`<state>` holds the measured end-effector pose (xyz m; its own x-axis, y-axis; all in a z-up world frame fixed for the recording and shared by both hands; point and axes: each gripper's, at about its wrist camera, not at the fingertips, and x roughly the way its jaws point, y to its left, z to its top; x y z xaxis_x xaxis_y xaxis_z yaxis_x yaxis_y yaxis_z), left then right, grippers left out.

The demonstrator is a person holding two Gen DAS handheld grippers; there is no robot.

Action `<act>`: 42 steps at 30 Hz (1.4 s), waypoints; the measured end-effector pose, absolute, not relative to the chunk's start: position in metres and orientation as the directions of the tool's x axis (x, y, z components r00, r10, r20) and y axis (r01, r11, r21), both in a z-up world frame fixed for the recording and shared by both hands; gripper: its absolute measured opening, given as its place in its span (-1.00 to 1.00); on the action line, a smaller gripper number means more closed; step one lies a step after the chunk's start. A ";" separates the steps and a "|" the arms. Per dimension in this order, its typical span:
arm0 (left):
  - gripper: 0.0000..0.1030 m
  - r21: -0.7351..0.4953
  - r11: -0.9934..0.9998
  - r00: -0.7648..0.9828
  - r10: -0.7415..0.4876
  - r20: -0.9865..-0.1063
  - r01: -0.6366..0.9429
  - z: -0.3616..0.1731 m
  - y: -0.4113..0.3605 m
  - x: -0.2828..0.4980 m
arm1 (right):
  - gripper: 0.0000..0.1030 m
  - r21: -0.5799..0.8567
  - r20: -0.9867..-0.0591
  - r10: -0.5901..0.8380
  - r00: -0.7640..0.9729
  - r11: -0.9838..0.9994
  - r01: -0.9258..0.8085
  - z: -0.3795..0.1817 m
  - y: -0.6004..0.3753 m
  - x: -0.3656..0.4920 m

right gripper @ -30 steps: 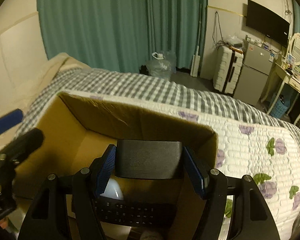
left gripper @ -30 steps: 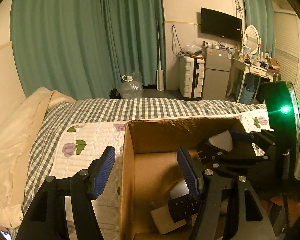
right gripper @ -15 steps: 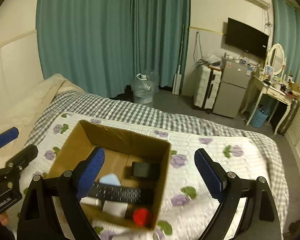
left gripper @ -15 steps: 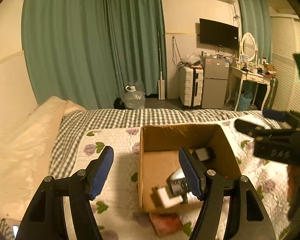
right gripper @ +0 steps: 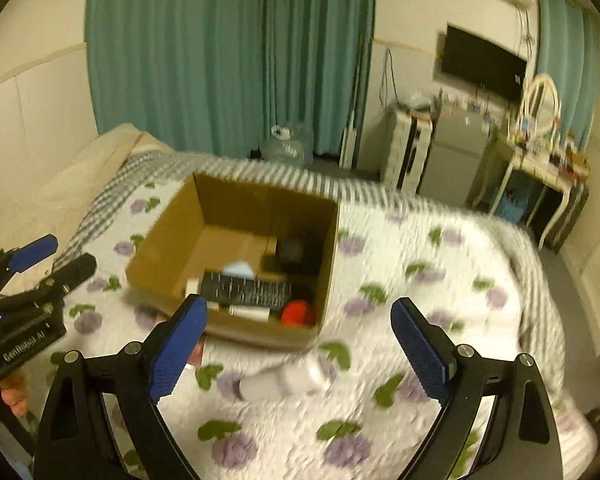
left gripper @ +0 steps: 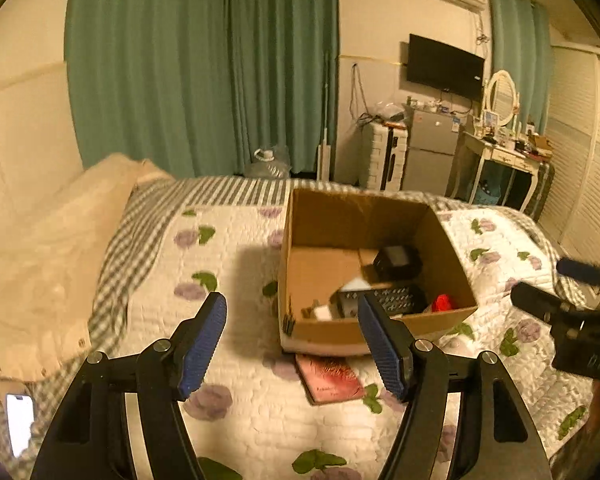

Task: Organize rigid objects
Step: 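Withdraw both tools from the box toward the last items, then grasp the white cylindrical bottle with the right tool while the left tool grasps the pink booklet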

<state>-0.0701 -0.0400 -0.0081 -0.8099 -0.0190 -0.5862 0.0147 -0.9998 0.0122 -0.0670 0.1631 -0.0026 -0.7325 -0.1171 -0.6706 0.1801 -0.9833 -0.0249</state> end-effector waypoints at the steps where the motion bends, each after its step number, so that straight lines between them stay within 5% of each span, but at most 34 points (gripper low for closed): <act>1: 0.38 0.024 -0.999 -0.805 -0.031 -0.593 0.021 -0.013 -0.040 -0.072 | 0.82 -0.025 -0.690 -0.103 -0.717 -0.986 0.165 -0.014 0.164 -0.070; 15: 0.38 0.067 -0.997 -0.702 -0.067 -0.709 0.028 -0.086 -0.042 -0.096 | 0.80 0.097 -0.858 -0.116 -0.500 -0.993 0.065 -0.133 0.172 -0.101; 20: 0.38 0.063 -0.998 -0.669 -0.065 -0.741 0.028 -0.099 -0.044 -0.102 | 0.60 0.141 -0.868 -0.135 -0.478 -0.990 0.023 -0.160 0.173 -0.120; 26: 0.38 0.037 -0.999 -0.618 -0.025 -0.786 -0.005 -0.115 -0.041 -0.107 | 0.23 0.168 -0.830 -0.151 -0.537 -0.986 0.018 -0.157 0.188 -0.125; 37: 0.38 0.042 -0.998 -0.563 -0.015 -0.826 -0.035 -0.139 -0.018 -0.125 | 0.20 0.118 -0.715 -0.113 -0.689 -0.992 0.040 -0.092 0.216 -0.087; 42: 0.32 -0.070 -0.987 -0.520 0.135 -0.843 -0.142 -0.139 -0.003 -0.116 | 0.20 0.123 -0.706 -0.129 -0.697 -0.991 0.059 -0.089 0.209 -0.086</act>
